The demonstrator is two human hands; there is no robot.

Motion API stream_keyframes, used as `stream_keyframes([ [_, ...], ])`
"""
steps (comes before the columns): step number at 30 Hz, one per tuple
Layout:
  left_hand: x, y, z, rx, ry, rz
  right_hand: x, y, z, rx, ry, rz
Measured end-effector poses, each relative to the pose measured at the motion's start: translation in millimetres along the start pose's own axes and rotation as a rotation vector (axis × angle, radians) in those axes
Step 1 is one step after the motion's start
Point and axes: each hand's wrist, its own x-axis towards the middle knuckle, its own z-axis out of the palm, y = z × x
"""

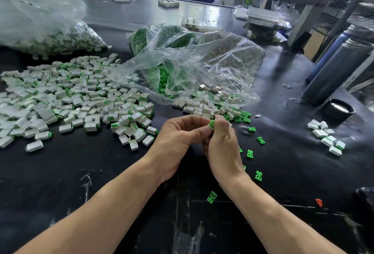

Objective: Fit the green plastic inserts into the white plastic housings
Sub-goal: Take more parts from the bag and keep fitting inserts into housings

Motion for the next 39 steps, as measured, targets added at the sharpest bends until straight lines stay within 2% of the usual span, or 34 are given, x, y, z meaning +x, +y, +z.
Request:
stream_keyframes([
  [4,1,0,0,-0.005,0.027,-0.003,2,1,1,-0.054,-0.025,0.009],
  [10,2,0,1,0.059,0.02,0.036,-3,-1,-3,0.1,-0.044,-0.007],
  [16,3,-1,1,0.096,0.033,0.05,-2,-4,-2,0.112,-0.082,0.012],
  [25,2,-3,4,0.139,0.099,0.066,3,5,-1,0.029,-0.034,-0.007],
  [39,0,0,7,0.159,0.129,0.047,3,7,1,0.061,0.009,0.016],
])
